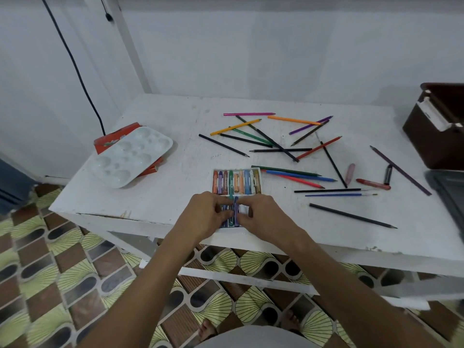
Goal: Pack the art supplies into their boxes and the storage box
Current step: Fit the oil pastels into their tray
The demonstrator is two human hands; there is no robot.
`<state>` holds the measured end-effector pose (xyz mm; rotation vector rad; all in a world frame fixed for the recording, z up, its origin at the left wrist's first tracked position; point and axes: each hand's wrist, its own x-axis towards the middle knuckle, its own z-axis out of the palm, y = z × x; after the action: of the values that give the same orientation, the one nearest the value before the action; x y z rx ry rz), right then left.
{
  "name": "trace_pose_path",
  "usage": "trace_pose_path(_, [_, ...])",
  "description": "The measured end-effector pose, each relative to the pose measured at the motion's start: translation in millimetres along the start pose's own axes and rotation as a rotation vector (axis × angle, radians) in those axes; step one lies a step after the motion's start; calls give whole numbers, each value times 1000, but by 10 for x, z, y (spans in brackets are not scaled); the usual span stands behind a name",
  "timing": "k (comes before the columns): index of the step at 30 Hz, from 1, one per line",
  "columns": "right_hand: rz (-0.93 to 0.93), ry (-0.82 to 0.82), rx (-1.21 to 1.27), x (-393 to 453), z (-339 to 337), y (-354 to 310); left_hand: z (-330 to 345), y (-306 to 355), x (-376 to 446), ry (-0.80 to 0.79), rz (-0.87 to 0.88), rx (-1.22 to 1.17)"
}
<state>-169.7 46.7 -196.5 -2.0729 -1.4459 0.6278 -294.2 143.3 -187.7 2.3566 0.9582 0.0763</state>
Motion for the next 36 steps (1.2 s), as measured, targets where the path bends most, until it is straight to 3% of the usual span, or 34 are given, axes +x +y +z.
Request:
trace_pose_path(19, [-11,-81,-174,45,-33,78,11,-36,21,-33,43,88])
trace_pose_path(25, [17,-55,-86,33,-89,134,-42,-7,47,-55,26,55])
trace_pose_path(30, [84,81,13,-11,-382,302,-85,229,253,19,36,-9])
trace_pose_path(36, [219,269,-37,-196,-1029,902,145,907,759,-42,175,-26])
